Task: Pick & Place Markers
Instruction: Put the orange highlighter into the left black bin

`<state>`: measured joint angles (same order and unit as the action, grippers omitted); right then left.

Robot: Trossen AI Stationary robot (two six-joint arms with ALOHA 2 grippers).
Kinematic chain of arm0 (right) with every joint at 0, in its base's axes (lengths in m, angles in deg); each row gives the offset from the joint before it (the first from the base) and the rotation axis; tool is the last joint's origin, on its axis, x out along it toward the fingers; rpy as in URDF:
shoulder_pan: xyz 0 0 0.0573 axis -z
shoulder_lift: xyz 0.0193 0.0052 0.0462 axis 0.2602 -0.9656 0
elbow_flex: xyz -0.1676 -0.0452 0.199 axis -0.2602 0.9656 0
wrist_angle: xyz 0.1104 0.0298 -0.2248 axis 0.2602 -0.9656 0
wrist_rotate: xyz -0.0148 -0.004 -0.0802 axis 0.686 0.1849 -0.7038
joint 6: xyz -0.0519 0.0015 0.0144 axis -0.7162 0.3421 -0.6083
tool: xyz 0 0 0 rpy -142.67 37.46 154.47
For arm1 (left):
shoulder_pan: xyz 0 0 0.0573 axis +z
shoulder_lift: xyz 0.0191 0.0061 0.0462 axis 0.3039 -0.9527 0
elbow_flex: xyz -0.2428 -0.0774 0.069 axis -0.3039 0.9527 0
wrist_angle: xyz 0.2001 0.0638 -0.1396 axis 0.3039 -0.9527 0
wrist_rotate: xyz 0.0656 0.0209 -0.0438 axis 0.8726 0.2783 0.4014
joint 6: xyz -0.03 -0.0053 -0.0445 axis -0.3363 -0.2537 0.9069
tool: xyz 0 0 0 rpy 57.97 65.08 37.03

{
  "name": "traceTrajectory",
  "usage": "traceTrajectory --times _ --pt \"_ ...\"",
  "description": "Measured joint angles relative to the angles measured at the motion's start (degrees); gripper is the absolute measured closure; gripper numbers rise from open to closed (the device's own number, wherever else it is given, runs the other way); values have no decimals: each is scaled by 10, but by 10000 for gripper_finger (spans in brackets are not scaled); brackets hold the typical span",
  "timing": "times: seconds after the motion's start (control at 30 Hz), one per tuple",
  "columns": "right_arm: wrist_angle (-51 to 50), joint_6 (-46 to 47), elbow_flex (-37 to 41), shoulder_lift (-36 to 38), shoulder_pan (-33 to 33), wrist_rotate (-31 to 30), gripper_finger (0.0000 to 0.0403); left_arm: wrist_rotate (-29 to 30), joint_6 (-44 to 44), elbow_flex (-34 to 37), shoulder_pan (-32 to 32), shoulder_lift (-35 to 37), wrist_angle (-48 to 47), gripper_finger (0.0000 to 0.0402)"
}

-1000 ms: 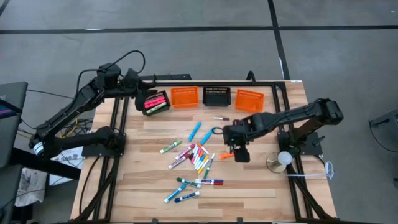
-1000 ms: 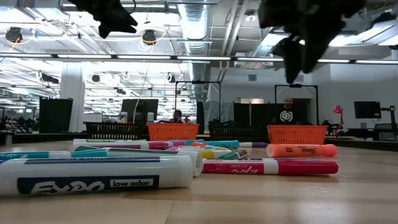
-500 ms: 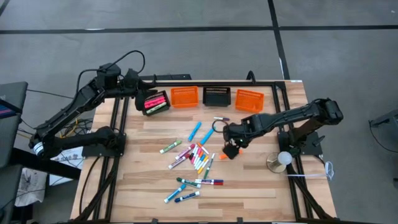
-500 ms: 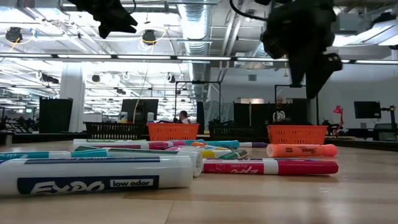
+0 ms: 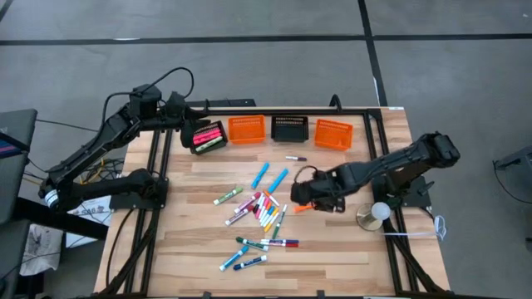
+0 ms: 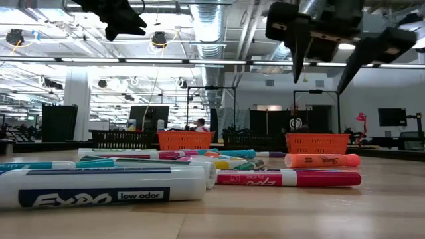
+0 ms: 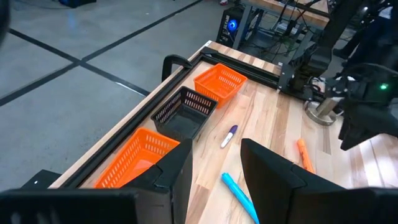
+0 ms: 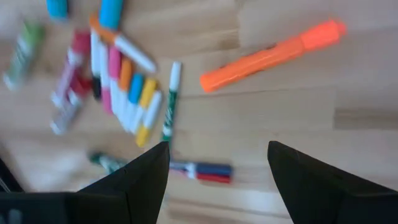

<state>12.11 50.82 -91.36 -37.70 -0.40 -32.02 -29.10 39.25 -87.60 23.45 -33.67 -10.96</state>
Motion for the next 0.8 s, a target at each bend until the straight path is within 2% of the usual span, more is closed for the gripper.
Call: traceTrajectory --times 0.1,0.17,0.37,0.5,0.8 --pt "-1 115 0 -4 -26 -49 138 0 -2 0 0 0 1 266" --pt "-6 160 0 -11 -39 -66 138 0 -2 0 0 0 5 266" --pt "50 160 -1 -69 -20 -51 138 0 -8 0 0 0 7 266" --pt "50 159 0 -96 -1 -50 138 0 -29 0 0 1 8 266" --pt "19 140 0 -94 3 -3 138 0 -32 0 1 1 9 266"
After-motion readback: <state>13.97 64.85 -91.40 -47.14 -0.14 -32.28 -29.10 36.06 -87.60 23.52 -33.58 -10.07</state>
